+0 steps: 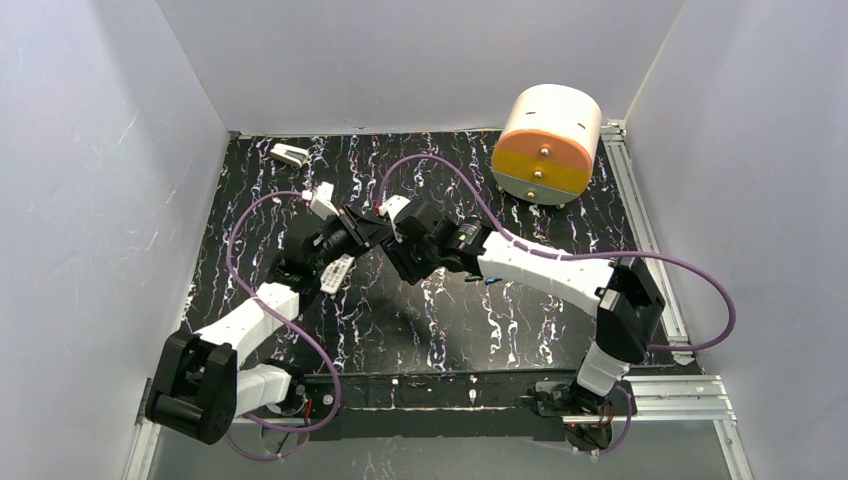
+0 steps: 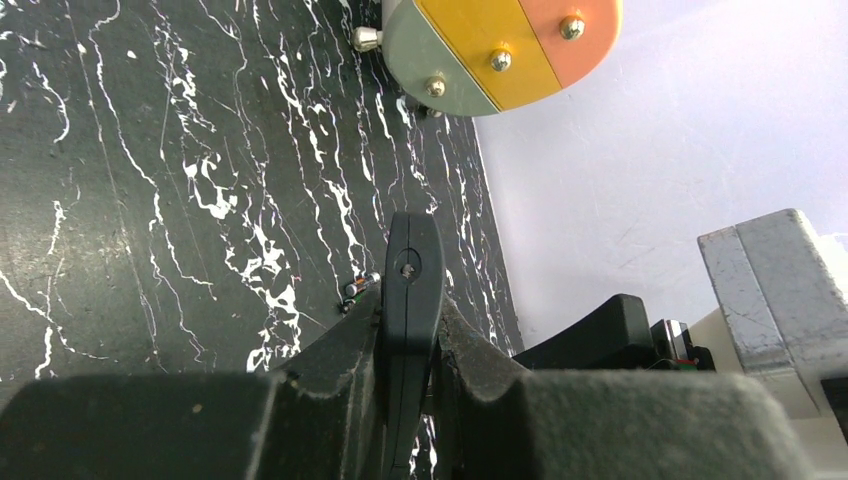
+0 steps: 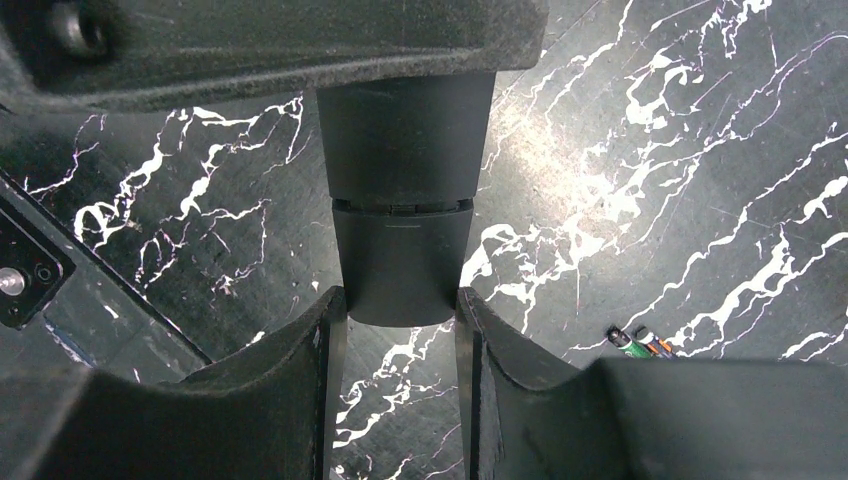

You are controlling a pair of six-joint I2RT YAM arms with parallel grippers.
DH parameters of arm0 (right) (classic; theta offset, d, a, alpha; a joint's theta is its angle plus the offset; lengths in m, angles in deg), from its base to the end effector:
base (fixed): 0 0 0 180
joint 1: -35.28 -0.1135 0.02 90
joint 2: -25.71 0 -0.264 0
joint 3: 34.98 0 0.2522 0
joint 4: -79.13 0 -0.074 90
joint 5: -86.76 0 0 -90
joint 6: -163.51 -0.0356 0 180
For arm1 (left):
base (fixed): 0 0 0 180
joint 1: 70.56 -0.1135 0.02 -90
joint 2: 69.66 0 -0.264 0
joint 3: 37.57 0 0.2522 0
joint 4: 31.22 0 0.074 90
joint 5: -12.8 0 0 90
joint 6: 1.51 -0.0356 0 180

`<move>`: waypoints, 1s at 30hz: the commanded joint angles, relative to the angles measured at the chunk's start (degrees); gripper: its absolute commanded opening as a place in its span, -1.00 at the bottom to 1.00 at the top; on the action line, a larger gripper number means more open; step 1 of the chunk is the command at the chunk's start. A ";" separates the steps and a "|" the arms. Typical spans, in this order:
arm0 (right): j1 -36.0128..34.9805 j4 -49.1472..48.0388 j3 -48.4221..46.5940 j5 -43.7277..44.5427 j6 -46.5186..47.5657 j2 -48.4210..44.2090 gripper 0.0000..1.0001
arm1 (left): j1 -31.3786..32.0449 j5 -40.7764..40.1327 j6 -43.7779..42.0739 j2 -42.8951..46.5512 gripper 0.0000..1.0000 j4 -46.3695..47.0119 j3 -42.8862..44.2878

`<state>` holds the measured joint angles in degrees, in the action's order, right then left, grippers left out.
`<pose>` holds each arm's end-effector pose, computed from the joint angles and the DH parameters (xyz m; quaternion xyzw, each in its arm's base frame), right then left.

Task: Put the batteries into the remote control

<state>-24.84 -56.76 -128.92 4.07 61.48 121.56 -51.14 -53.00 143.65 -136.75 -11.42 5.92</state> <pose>0.1907 0.3228 0.2891 -0.3552 0.8548 0.1723 0.3368 0.2352 -0.0984 0.2487 -0.0828 0.7234 -0.5265 0.4388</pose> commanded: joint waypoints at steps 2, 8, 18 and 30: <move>-0.22 -3.02 -4.38 1.39 -0.80 3.63 -0.18 | 0.84 5.10 6.08 4.24 -1.00 3.09 1.56; -0.22 -3.14 -7.42 1.97 -0.27 5.63 -0.19 | 0.88 5.37 6.58 4.63 -1.00 3.14 0.28; -0.26 -4.41 -12.62 2.08 0.15 7.47 -0.20 | 0.95 5.85 4.75 5.13 -1.00 3.13 -1.88; -0.17 -2.09 -19.63 2.39 -0.50 11.20 -0.20 | 1.53 7.59 2.05 4.44 -1.00 3.14 -3.49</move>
<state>-25.19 -46.38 -142.52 4.12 61.89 131.36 -52.08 -55.47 142.40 -134.57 -9.91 2.95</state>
